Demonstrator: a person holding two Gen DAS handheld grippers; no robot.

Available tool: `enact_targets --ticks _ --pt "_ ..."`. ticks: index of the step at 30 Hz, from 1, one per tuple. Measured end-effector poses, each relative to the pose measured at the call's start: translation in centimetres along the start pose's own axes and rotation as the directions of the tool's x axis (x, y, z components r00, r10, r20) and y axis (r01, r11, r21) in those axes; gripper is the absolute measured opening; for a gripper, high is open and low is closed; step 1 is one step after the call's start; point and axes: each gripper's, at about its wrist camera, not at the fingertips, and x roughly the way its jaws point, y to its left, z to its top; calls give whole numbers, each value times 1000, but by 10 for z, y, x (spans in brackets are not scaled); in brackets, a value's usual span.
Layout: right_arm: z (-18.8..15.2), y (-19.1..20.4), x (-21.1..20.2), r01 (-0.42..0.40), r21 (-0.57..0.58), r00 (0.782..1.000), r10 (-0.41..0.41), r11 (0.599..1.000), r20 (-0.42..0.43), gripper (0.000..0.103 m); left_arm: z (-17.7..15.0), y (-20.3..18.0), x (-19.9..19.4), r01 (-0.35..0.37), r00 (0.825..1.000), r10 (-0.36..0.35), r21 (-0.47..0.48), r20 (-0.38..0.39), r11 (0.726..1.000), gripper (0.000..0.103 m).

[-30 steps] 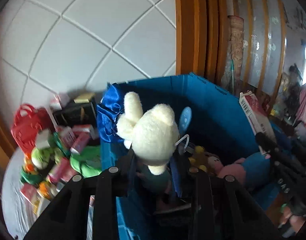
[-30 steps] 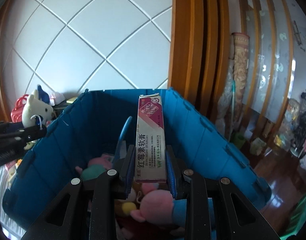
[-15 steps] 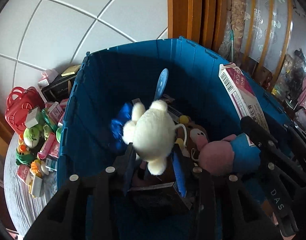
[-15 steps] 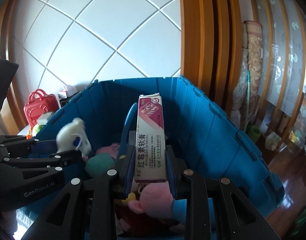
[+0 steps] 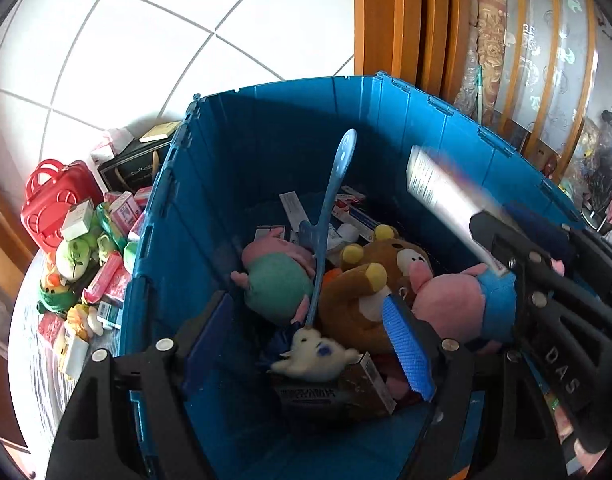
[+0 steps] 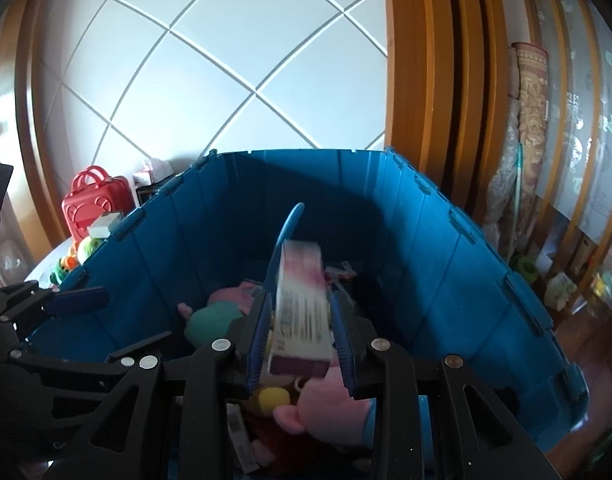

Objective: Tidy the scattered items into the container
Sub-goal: 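Lift the bear and ointment box and lower both into the blue crate, then withdraw both grippers from the crate back over the pile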

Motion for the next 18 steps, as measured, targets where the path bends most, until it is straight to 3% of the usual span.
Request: enact_targets --ticks 8,16,18 --pt "-2 -8 -14 35 10 999 -35 999 11 37 -10 5 -7 1 1000 -1 -13 12 1000 77" --pt "0 0 -34 30 11 998 -30 1000 46 55 -21 19 -40 -17 995 20 -34 97 999 81" --pt "3 9 -38 21 7 998 -21 1000 61 67 -23 29 -50 -33 991 39 -45 125 998 81"
